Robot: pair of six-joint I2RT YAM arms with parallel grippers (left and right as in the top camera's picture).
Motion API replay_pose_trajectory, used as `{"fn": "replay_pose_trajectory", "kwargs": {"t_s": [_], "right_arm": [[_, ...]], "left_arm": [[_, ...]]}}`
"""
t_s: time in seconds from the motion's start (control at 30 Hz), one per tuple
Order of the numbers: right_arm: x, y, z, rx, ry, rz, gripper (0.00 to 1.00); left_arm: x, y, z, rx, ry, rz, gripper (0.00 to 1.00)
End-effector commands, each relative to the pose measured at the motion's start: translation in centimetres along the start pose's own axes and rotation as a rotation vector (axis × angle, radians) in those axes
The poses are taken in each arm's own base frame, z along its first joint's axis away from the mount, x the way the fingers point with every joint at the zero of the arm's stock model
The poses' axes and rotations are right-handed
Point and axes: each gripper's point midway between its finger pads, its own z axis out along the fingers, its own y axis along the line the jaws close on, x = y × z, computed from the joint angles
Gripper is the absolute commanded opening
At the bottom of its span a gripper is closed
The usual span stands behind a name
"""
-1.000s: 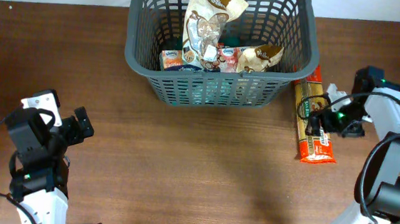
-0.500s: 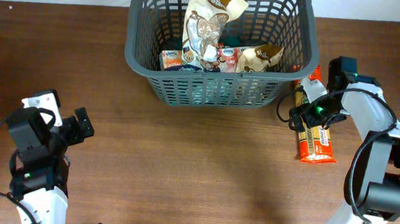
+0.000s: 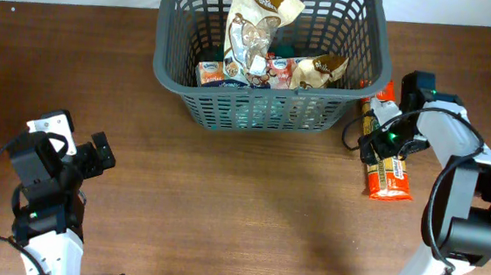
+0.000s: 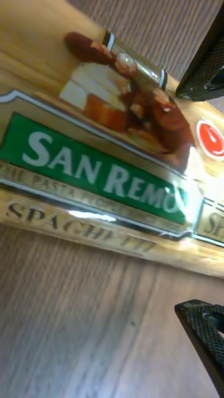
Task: Pack container
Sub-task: 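Lower the right gripper onto the spaghetti pack and grasp it, then lift the spaghetti pack with the right gripper over the basket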
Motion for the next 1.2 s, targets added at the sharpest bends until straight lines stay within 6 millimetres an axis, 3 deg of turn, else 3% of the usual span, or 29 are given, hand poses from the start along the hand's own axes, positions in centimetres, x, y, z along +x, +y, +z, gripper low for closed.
{"fn": "replay_pose_trajectory", "kwargs": {"t_s": [0.0,0.2,0.33,0.4,0.43,0.5,0.57,0.6,0.77,0.87,0.97,1.07,1.17], "right_arm": [[1.1,-0.5,1.7,-0.003,0.053,0.077,0.99],[1.4,-1.5,2.9,-0.003,0.06,0.233,0.99],[0.4,-1.0,3.0,-0.07,0.004,0.275,0.96],[0.0,-0.7,2.9,-0.095,-0.012,0.276,0.75],[-0.1,-0.5,2.9,-0.106,-0.019,0.276,0.54],[-0.3,-0.4,2.9,-0.114,-0.027,0.275,0.27],[-0.4,-0.2,2.9,-0.127,-0.032,0.275,0.09],[-0.5,-0.1,2.8,-0.13,-0.035,0.275,0.04],[-1.4,-0.3,1.7,-0.157,-0.073,0.315,0.04],[-3.0,-1.9,-0.9,-0.175,-0.166,0.414,0.04],[-5.1,-4.3,-5.2,-0.212,-0.309,0.512,0.04],[-7.3,-7.1,-11.5,-0.279,-0.5,0.585,0.04],[-9.7,-8.3,-19.2,-0.398,-0.727,0.533,0.04]], "left_arm": [[0.3,-0.2,0.2,0.011,0.009,-0.005,0.99],[0.3,-0.2,0.2,0.011,0.009,-0.005,0.99],[0.3,-0.2,0.2,0.011,0.009,-0.005,0.99],[0.3,-0.2,0.2,0.011,0.009,-0.005,0.99],[0.3,-0.2,0.2,0.011,0.009,-0.005,0.99],[0.3,-0.2,0.2,0.011,0.009,-0.005,0.99],[0.3,-0.2,0.2,0.011,0.009,-0.005,0.99],[0.3,-0.2,0.2,0.011,0.009,-0.005,0.99],[0.3,-0.2,0.2,0.011,0.009,-0.005,0.99],[0.3,-0.2,0.2,0.011,0.009,-0.005,0.99],[0.3,-0.2,0.2,0.011,0.009,-0.005,0.99],[0.3,-0.2,0.2,0.011,0.009,-0.005,0.99],[0.3,-0.2,0.2,0.011,0.009,-0.005,0.99]]}}
